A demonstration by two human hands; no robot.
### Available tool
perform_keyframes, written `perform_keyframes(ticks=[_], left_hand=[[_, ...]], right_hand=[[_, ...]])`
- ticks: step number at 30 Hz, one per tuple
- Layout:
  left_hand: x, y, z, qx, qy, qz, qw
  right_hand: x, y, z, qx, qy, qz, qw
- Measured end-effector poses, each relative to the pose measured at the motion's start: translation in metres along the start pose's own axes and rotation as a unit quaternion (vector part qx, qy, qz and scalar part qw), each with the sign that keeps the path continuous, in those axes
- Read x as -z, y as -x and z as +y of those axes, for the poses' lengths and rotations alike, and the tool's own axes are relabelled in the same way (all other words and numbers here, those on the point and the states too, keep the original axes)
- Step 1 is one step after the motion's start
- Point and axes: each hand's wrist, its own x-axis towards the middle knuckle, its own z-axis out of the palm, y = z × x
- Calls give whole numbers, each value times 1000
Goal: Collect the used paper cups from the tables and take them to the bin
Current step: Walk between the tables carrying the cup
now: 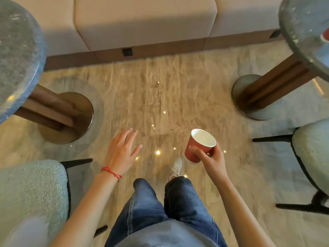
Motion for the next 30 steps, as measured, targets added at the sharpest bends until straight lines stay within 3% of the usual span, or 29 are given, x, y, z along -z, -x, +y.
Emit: perform_keyframes(ticks=[7,13,22,30], left_hand=[[-27,-76,1,29,18,18,999],[-97,-148,-35,33,41,13,999],[-251,-239,-130,7,72,16,997],[-416,-308,-244,36,127,-31,991]], right_hand=[[6,-88,1,-22,33,-27,999],[-34,-167,54,-44,25,-31,998],[-102,-283,183,-17,13,-20,1000],[-131,-390,324,-22,25,-61,998]])
